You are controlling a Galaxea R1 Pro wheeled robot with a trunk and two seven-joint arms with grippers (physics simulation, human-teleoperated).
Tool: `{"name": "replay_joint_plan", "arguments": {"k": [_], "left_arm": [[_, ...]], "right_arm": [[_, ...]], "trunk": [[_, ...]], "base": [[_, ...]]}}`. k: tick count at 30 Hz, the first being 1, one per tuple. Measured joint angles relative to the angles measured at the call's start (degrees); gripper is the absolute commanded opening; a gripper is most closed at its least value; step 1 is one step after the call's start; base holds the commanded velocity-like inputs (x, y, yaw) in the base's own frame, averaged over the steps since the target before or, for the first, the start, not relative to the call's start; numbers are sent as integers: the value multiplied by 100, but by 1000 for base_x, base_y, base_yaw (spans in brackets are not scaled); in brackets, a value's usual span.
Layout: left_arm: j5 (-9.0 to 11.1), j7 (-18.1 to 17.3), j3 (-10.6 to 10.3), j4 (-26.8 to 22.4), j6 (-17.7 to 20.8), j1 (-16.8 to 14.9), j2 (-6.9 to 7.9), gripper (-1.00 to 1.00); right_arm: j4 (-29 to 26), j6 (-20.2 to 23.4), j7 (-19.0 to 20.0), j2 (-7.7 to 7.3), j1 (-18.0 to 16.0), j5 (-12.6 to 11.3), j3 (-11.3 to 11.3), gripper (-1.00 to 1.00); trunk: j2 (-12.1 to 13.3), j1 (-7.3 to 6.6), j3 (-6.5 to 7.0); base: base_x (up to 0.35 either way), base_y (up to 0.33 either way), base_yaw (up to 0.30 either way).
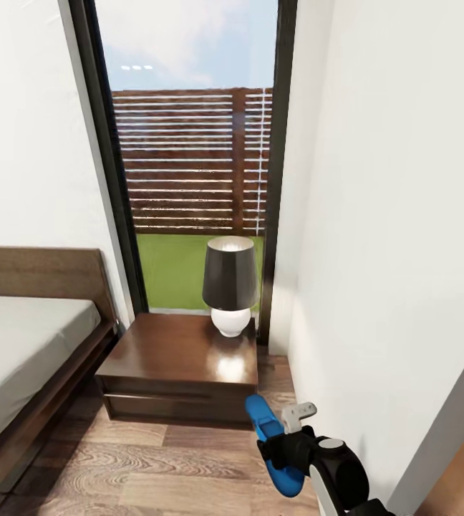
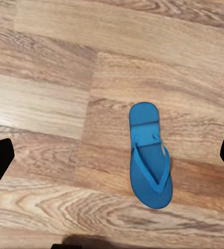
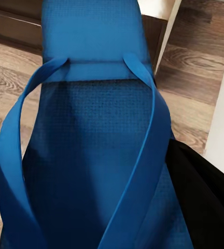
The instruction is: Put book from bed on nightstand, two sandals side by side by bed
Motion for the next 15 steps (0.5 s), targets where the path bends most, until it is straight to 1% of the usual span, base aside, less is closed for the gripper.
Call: {"name": "replay_joint_plan", "arguments": {"k": [6,15], "left_arm": [[3,0,0,-2,-1,-1,0,100],[3,0,0,-8,1,-1,-3,100]], "right_arm": [[7,6,105,-5,0,6,-50,-100],[29,8,140,-6,0,7,-74,-100]], "trunk": [[-241,132,-108],[-602,330,-269]], "base": [[0,0,0],[0,0,0]]}}
